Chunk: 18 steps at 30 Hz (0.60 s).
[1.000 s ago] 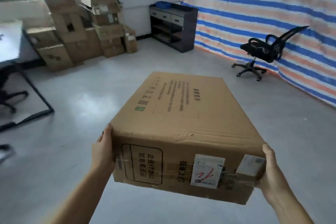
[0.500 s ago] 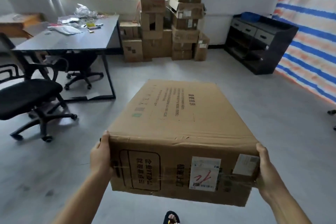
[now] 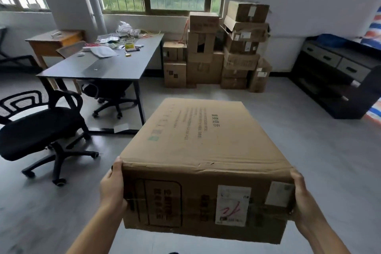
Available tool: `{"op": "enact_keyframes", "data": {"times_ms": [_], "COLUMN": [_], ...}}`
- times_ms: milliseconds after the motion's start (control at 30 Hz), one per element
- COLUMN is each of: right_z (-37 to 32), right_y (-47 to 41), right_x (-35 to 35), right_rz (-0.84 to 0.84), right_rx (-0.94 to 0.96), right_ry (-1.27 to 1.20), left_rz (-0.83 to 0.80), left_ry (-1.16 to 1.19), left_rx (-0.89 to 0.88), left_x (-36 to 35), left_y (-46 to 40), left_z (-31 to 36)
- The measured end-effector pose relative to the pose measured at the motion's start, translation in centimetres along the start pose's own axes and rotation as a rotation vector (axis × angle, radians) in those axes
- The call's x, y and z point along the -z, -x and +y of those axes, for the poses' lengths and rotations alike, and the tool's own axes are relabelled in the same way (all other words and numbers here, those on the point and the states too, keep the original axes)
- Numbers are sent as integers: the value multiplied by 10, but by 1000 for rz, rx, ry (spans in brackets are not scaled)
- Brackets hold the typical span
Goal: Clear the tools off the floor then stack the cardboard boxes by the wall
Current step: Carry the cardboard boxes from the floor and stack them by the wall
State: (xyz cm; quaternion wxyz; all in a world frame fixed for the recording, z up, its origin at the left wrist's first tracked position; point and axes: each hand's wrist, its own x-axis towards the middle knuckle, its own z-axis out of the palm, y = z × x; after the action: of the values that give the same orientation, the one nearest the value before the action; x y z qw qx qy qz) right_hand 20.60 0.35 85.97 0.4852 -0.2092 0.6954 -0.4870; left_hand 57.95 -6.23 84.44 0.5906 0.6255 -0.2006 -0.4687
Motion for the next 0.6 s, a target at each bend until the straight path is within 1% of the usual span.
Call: {"op": "enact_keyframes", "data": {"times_ms": [200, 367, 467, 600], "right_z": [-53, -118, -155, -192], "right_y": [-105, -201, -246, -302], "right_x": [-41, -70, -80, -78], "right_rz": [5, 53, 88, 136], "right_rx": [29, -2, 2, 41], "right_ry": [-55, -94, -111, -148], "left_rz": [-32, -123, -169, -214], "left_ry": [32, 34, 29, -2], "left_rx": [-51, -49, -62, -52], "left_x": [-98, -200, -262, -338], "left_y": [-95, -183, -224, -269], "left_z": [23, 67, 88, 95]}}
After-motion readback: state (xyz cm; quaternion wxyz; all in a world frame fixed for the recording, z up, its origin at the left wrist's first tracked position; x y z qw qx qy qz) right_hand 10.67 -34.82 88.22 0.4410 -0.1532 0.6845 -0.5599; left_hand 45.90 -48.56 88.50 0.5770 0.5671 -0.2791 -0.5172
